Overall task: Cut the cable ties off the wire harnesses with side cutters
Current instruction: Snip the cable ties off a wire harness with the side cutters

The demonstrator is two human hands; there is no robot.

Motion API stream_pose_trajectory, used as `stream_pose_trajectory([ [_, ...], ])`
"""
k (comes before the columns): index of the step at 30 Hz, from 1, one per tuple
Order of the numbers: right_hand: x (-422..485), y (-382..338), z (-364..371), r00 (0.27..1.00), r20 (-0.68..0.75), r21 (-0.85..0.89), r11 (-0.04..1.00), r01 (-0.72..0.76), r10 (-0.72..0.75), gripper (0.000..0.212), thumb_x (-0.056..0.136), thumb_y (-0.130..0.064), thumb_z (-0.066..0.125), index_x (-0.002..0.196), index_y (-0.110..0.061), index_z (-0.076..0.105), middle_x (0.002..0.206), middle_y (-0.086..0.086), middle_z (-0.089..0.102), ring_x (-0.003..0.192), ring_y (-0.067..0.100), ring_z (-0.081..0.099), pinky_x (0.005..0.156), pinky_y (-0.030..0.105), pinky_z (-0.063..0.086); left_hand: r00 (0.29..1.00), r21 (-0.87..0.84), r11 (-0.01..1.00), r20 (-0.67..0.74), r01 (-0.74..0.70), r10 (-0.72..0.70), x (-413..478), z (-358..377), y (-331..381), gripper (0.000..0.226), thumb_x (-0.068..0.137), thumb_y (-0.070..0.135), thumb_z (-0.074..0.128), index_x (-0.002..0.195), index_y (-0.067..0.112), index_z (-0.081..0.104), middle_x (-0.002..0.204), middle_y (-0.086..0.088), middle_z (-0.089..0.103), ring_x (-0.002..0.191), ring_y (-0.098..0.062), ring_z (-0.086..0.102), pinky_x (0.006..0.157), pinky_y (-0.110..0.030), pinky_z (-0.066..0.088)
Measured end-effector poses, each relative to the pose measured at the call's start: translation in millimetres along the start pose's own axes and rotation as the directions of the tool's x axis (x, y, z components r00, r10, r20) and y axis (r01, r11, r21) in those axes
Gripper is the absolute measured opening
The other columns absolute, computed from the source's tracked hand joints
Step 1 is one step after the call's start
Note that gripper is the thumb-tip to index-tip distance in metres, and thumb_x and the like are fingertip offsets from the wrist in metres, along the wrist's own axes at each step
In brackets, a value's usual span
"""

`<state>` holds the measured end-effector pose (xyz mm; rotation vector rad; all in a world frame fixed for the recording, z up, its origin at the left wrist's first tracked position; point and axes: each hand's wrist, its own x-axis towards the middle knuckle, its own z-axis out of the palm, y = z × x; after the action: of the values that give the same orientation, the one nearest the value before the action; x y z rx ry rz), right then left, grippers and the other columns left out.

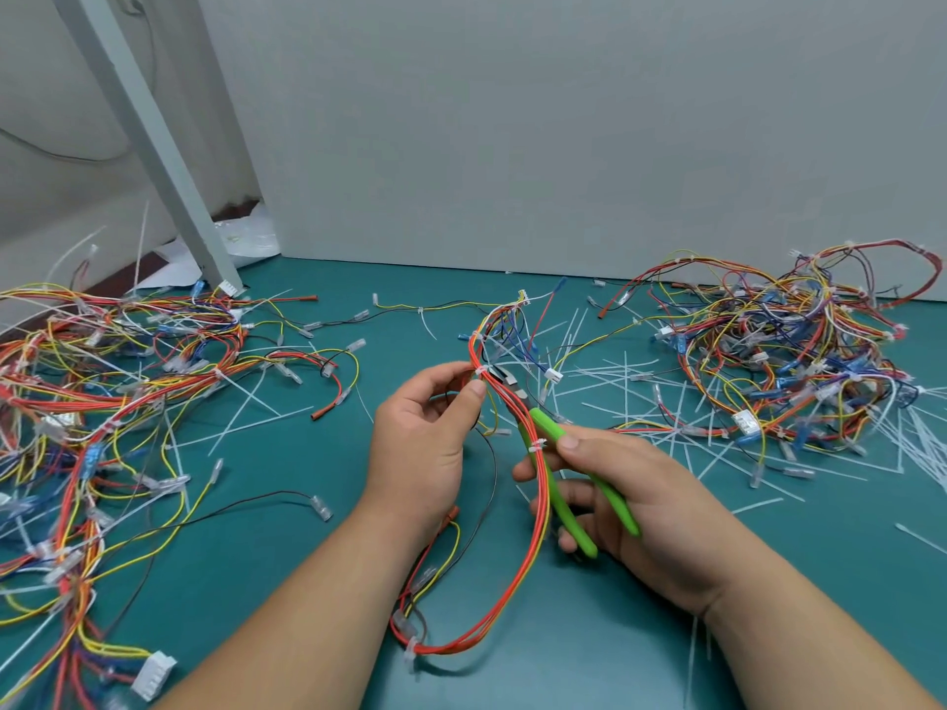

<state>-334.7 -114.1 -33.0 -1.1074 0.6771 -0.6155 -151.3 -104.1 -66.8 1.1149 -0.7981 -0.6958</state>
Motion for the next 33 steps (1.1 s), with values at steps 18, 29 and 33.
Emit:
stream_pose_trajectory([
  [18, 2.4, 2.4, -1.2, 0.999, -0.033, -0.007, 1.000, 0.004, -0.004, 0.028, 0.083, -0.037, 0.067, 0.104, -0.023, 0.079, 0.109, 0.018, 0.073, 0.076, 0.031, 0.056, 0.053, 0.032, 0.046, 0.999, -0.004, 1.000, 0.027, -0.025, 0.025, -1.5, -0.4, 0.3, 0.017, 0.091, 0.000, 0.070, 0.101, 0.012, 0.073, 0.077, 0.012, 0.071, 0.070, 0.001, 0.060, 0.065, -0.012, 0.047],
  [29, 3.1, 5.0, -1.6, 1.000, -0.025, -0.052, 0.998, 0.016, -0.017, 0.035, 0.085, -0.039, 0.066, 0.116, -0.027, 0.076, 0.110, 0.015, 0.073, 0.084, 0.033, 0.051, 0.053, 0.031, 0.048, 0.998, -0.018, 0.999, 0.046, 0.030, -0.029, -1.2, -2.0, 0.9, 0.019, 0.086, 0.003, 0.076, 0.095, 0.019, 0.079, 0.084, 0.004, 0.076, 0.075, -0.002, 0.065, 0.068, -0.013, 0.050],
  [33, 3.5, 7.1, -1.2, 0.999, -0.023, -0.062, 0.998, 0.029, -0.031, 0.031, 0.086, -0.040, 0.063, 0.112, -0.027, 0.077, 0.111, 0.016, 0.072, 0.080, 0.028, 0.064, 0.054, 0.032, 0.050, 0.998, -0.038, 0.998, 0.057, 0.042, -0.040, -1.2, -2.4, 0.9, 0.019, 0.084, 0.002, 0.078, 0.091, 0.019, 0.081, 0.087, -0.001, 0.078, 0.079, -0.006, 0.068, 0.071, -0.015, 0.052],
])
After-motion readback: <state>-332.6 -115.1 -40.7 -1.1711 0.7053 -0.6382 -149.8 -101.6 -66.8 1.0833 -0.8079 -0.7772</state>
